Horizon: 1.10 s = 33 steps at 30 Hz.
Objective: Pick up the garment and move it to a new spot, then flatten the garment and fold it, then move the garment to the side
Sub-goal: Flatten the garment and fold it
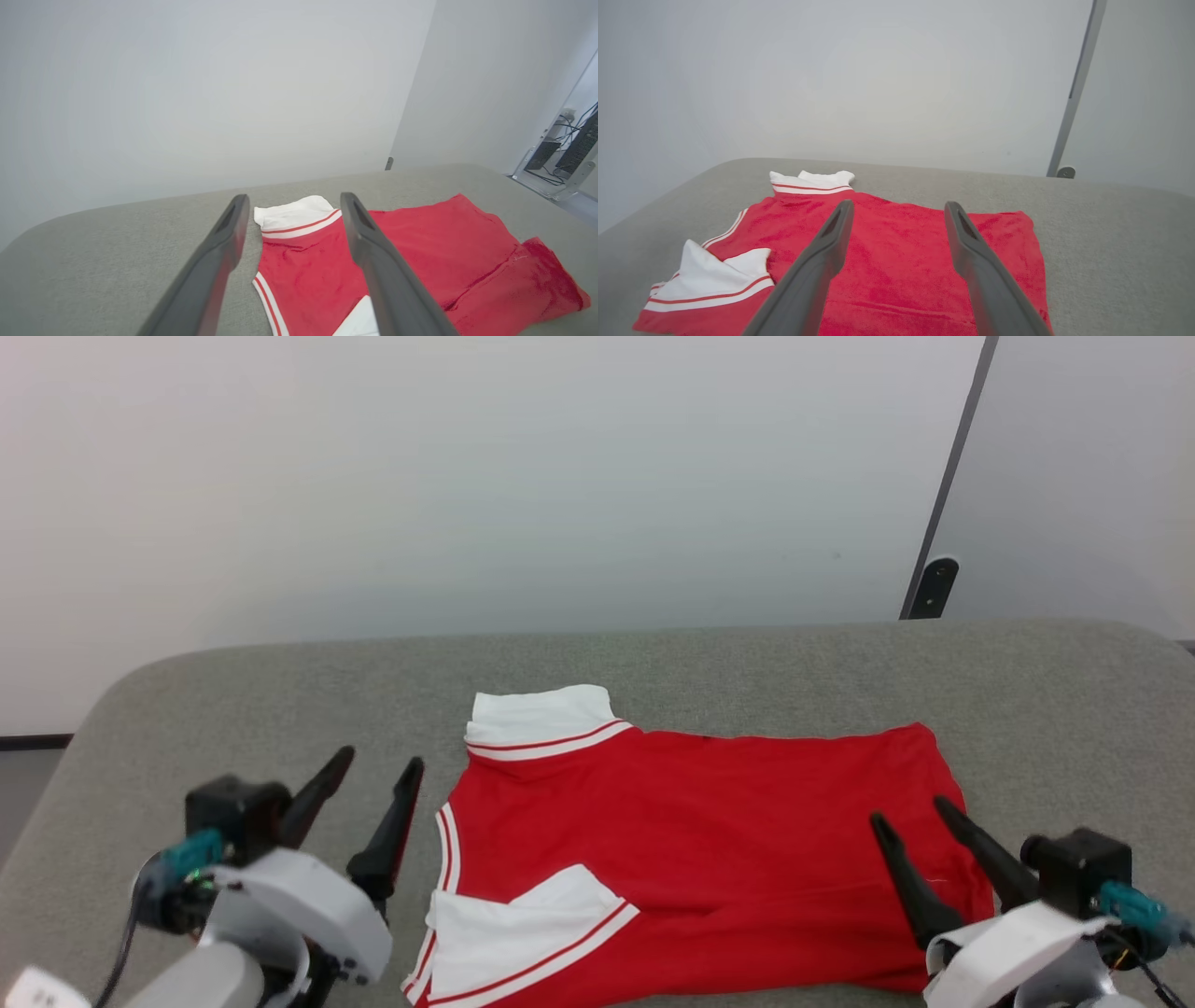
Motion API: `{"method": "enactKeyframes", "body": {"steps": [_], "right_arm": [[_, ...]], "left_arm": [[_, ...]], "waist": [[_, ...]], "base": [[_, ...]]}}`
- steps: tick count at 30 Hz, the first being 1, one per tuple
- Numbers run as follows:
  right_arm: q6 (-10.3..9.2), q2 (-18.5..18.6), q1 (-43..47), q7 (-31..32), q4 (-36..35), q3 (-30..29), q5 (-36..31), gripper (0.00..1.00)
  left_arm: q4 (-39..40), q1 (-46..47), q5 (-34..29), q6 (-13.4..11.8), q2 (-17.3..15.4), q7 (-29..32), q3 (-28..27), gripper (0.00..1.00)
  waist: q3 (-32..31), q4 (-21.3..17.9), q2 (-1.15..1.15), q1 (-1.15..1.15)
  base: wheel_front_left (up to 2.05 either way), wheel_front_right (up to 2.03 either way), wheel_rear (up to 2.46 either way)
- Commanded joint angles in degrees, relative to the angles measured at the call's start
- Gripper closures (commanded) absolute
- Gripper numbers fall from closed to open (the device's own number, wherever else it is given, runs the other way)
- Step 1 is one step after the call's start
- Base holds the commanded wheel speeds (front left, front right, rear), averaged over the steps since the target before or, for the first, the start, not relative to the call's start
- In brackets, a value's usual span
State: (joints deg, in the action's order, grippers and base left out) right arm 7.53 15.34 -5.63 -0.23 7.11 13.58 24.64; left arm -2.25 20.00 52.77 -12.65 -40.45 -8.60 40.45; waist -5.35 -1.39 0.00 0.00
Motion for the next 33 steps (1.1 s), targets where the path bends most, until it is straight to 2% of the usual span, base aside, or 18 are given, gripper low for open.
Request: {"method": "enactKeyframes", "body": {"steps": [1,5,10,15,17,20,23,26,33], "right_arm": [[-0.1,0.2,0.7,-1.2,0.1,0.6,0.1,0.0],[-0.1,0.5,2.1,-6.5,1.1,0.6,0.7,0.0],[-0.1,0.4,4.1,-11.2,1.0,-0.8,0.2,0.0],[-0.1,0.1,6.0,-13.3,0.3,-3.1,-1.0,0.0],[-0.1,-0.1,6.2,-13.7,-0.3,-4.1,-1.3,0.0],[-0.1,0.1,6.2,-13.9,-1.0,-4.1,-2.4,0.0],[-0.1,-0.3,5.5,-14.2,-1.4,-4.6,-2.5,0.0],[-0.1,-0.6,4.7,-14.4,-1.9,-4.4,-2.5,0.0],[-0.1,-0.5,2.0,-14.6,-3.1,-4.2,-2.3,0.0]], "left_arm": [[0.1,-1.2,-0.7,-0.6,-0.1,-1.2,-0.4,0.0],[1.2,-4.4,-2.2,-2.0,0.0,-5.2,-2.1,0.0],[3.4,-8.5,-3.4,-2.0,0.1,-6.5,-5.7,0.0],[5.8,-11.3,-8.0,0.7,0.5,-6.6,-10.6,0.0],[4.8,-13.2,-6.8,2.5,1.8,-6.5,-12.5,0.0],[2.4,-11.9,-6.3,5.7,0.9,-5.8,-12.2,0.0],[-0.1,-8.7,-3.7,8.4,0.3,-2.0,-12.1,0.0],[-2.7,-4.1,-0.7,10.8,-0.5,4.6,-11.8,0.0],[-8.1,11.8,1.9,13.9,-3.3,22.1,-10.5,0.0]], "waist": [[-0.3,0.2,0.0,0.0],[-0.9,0.7,0.0,0.0],[-0.9,0.4,0.0,0.0],[0.2,-1.0,0.0,0.0],[1.0,-1.8,0.0,0.0],[2.7,-3.4,0.0,0.0],[4.6,-4.9,0.0,0.0],[6.6,-6.2,0.0,0.0],[14.2,-8.4,0.0,0.0]], "base": [[0.0,0.0,0.0],[0.0,0.0,0.0],[0.0,0.0,0.0],[0.0,0.0,0.0],[0.0,0.0,0.0],[0.0,0.0,0.0],[0.0,0.0,0.0],[0.0,0.0,0.0],[0.0,0.0,0.0]]}}
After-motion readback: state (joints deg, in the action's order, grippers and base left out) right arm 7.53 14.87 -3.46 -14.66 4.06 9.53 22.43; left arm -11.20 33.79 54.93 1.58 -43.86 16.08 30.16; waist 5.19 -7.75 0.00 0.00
